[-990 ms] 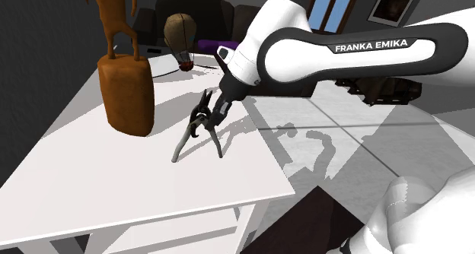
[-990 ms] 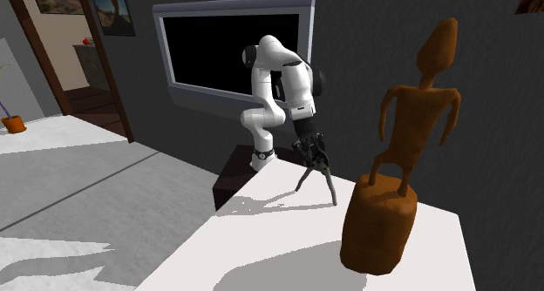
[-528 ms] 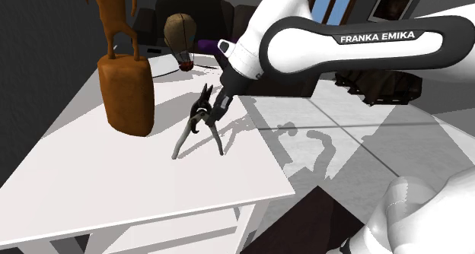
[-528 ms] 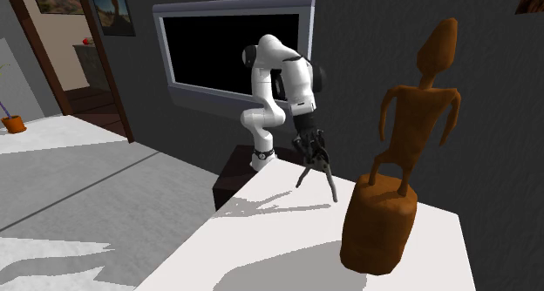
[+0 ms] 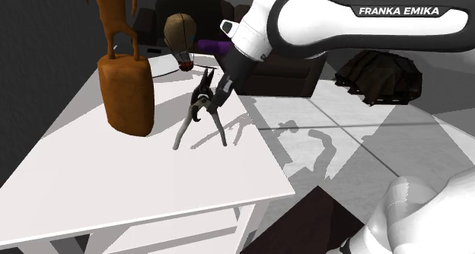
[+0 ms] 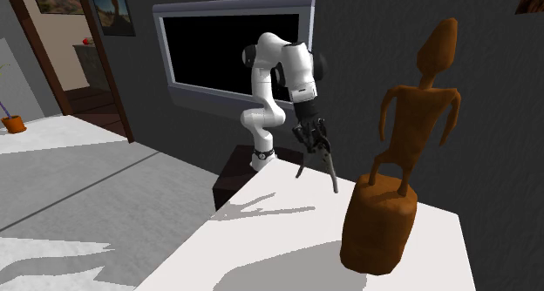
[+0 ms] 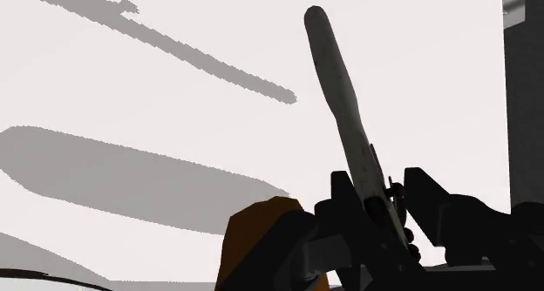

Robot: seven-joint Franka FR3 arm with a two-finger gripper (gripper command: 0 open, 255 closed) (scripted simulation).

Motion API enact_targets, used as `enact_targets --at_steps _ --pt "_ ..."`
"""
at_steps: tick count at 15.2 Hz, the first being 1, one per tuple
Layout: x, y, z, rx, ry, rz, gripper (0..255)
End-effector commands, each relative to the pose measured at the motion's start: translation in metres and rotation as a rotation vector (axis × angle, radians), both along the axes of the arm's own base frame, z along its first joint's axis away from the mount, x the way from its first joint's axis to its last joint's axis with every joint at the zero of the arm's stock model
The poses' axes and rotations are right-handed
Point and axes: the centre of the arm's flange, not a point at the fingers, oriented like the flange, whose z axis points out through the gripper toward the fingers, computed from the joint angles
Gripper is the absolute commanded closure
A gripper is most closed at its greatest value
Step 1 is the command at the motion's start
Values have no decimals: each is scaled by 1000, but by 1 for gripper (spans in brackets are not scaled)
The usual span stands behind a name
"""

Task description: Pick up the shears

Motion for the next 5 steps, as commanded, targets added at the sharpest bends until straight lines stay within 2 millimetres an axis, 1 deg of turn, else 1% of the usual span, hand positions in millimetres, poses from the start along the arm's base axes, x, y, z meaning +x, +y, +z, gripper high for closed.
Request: enact_targets --at_steps 1,3,5 --pt "0 1 10 0 0 0 255" --pt "0 1 20 0 0 0 255" --pt "0 1 21 0 0 0 255"
